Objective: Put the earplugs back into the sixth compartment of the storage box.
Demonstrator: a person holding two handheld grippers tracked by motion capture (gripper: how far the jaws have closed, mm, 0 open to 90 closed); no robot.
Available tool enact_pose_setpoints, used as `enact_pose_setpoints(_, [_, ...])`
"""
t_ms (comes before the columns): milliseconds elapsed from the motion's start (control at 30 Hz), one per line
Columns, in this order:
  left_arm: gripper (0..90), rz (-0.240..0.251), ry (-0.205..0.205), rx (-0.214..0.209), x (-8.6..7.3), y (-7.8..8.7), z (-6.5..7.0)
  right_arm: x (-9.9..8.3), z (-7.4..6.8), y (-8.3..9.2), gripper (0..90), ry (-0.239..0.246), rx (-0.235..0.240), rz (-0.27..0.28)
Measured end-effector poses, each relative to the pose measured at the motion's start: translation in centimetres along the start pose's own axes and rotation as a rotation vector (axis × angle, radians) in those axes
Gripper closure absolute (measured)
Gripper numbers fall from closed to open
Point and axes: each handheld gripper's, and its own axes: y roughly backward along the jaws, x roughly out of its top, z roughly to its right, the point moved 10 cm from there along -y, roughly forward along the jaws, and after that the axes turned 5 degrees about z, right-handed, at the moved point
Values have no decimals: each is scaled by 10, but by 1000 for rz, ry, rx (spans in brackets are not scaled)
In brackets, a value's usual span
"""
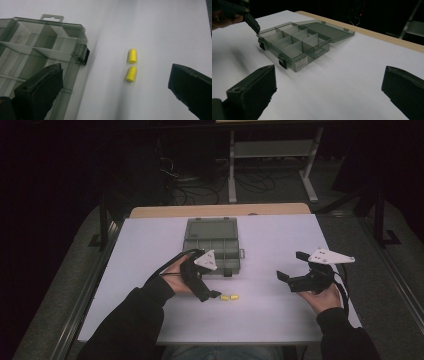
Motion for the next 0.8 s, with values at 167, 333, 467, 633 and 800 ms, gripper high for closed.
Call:
enact_pose_setpoints(167, [0,-20,-13,-21,-1,-12,5,0,-1,0,0,-1,3,0])
enact_pose_setpoints(333, [0,-69,-43,-45,-6,-28,13,0,-1,0,0,0,6,-1])
enact_pose_setpoints(467, [0,-91,-46,-64,-9,-34,16,0,-1,0,0,-1,7,-1])
enact_pose_setpoints(633, [35,-127,-55,-77,-14,-40,17,-1,-2,-1,0,-1,10,-7])
enact_pose_setpoints(800, [108,-140,-48,-104,-19,-44,17,-2,-2,-1,0,0,12,-11])
